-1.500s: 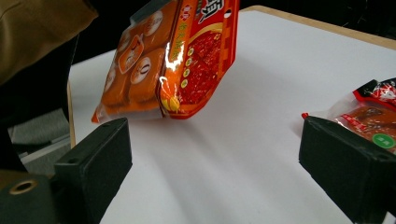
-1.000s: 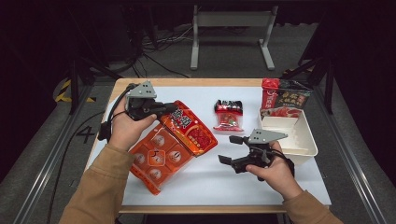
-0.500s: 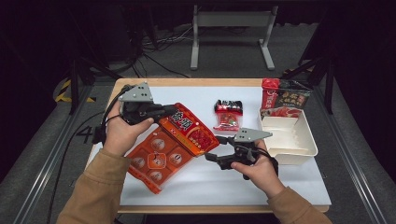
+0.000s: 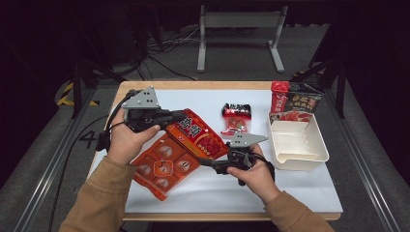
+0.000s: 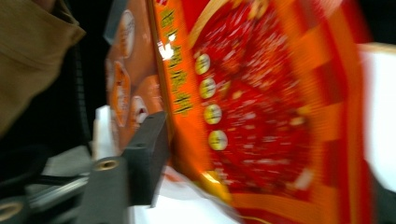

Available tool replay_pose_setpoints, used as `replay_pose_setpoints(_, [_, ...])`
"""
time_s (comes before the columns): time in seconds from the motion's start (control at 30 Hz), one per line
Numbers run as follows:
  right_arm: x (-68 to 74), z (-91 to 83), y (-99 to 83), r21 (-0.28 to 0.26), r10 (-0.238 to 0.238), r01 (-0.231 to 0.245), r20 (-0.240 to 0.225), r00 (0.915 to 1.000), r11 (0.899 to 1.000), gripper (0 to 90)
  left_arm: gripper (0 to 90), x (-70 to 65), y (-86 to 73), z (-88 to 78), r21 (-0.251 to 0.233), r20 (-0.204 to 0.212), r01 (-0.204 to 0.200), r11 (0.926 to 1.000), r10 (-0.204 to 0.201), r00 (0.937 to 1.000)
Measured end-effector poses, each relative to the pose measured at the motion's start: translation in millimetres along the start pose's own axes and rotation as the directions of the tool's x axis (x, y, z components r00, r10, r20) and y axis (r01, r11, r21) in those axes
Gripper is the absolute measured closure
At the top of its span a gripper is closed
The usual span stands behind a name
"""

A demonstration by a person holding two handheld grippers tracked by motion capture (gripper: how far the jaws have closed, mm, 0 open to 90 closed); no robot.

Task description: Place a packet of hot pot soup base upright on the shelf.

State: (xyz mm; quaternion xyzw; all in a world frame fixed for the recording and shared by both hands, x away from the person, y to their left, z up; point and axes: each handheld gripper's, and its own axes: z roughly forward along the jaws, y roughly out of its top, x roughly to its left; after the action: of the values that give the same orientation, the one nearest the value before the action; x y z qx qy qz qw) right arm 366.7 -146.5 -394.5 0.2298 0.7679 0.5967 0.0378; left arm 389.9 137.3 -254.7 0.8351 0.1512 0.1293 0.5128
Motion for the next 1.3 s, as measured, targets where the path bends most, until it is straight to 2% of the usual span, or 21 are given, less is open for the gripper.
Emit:
replay_pose_setpoints(0.07, [1.0,6.8,-4.2,-0.021,0.01,-0.01,-0.023,0.9997,1.0,39.9,90.0,-0.7,1.0,-0.6,0.003,-0.001,-0.005,1.0,0.005,1.0])
replay_pose_setpoints(0.17, [2.7,15.8,-10.6,-0.006,-0.004,0.003,-0.044,0.999,1.0,35.6,90.0,-1.6,1.7,-0.9,-0.003,0.001,-0.007,1.0,0.007,1.0])
replay_pose_setpoints(0.23, [3.0,18.5,-12.9,-0.019,-0.005,0.005,-0.046,0.9989,1.0,33.5,90.0,-2.5,1.7,-1.3,-0.008,0.001,-0.004,1.0,0.004,1.0])
replay_pose_setpoints(0.33, [0.7,19.0,-14.8,-0.057,0.044,-0.047,-0.053,0.9976,0.997,34.6,90.0,-3.2,1.6,-1.7,-0.014,0.009,0.002,0.9999,-0.002,1.0])
replay_pose_setpoints(0.37, [0.7,19.0,-14.8,-0.057,0.044,-0.047,-0.053,0.9976,0.997,34.6,90.0,-3.6,2.0,-2.2,-0.015,0.007,-0.003,0.9999,0.003,1.0])
replay_pose_setpoints(0.43, [-1.6,20.3,-17.6,-0.063,0.103,-0.107,-0.07,0.9923,0.992,34.1,90.0,-6.8,4.2,-4.6,-0.038,0.006,-0.006,0.9993,0.006,1.0])
replay_pose_setpoints(0.47, [-1.4,20.4,-18.1,-0.069,0.102,-0.107,-0.074,0.992,0.992,34.1,90.0,-7.9,5.2,-5.6,-0.042,0.005,-0.014,0.999,0.014,0.9999])
replay_pose_setpoints(0.5, [-1.2,19.9,-18.1,-0.083,0.09,-0.095,-0.067,0.9937,0.992,34.1,90.0,-9.2,6.3,-6.4,-0.044,0.008,-0.018,0.9989,0.018,0.9998])
replay_pose_setpoints(0.67, [-2.5,14.9,-14.0,-0.127,0.09,-0.098,-0.065,0.9938,0.987,34.1,90.0,-15.0,10.3,-10.6,-0.076,0.01,-0.028,0.9967,0.029,0.9995])
replay_pose_setpoints(0.77, [-5.0,7.1,-8.9,-0.162,0.079,-0.085,-0.042,0.996,0.983,32.4,90.0,-20.3,15.1,-16.6,-0.123,0.016,-0.035,0.9918,0.037,0.9992])
replay_pose_setpoints(0.87, [-9.2,0.7,-6.6,-0.185,0.072,-0.072,-0.009,0.9974,0.98,30.4,90.0,-24.1,19.6,-17.8,-0.135,0.009,-0.052,0.9895,0.054,0.9985])
replay_pose_setpoints(0.97, [-12.8,-3.2,-4.6,-0.187,0.065,-0.063,0.005,0.9979,0.98,31.0,90.0,-25.8,22.2,-17.0,-0.147,0.01,-0.058,0.9875,0.06,0.9981])
replay_pose_setpoints(1.03, [-17.7,-7.3,-1.4,-0.197,0.031,-0.024,0.031,0.999,0.98,28.7,90.0,-26.7,25.9,-15.7,-0.158,0.006,-0.065,0.9853,0.067,0.9978])
replay_pose_setpoints(1.27, [-25.2,-15.9,7.1,-0.2,-0.005,0.013,0.041,0.9992,0.98,27.8,90.0,-30.0,34.8,-11.7,-0.187,0.01,-0.074,0.9796,0.077,0.997])
replay_pose_setpoints(1.3, [-26.4,-17.4,8.4,-0.209,-0.008,0.015,0.031,0.9995,0.978,26.8,90.0,-31.7,37.6,-9.8,-0.194,0.017,-0.077,0.9781,0.081,0.9965])
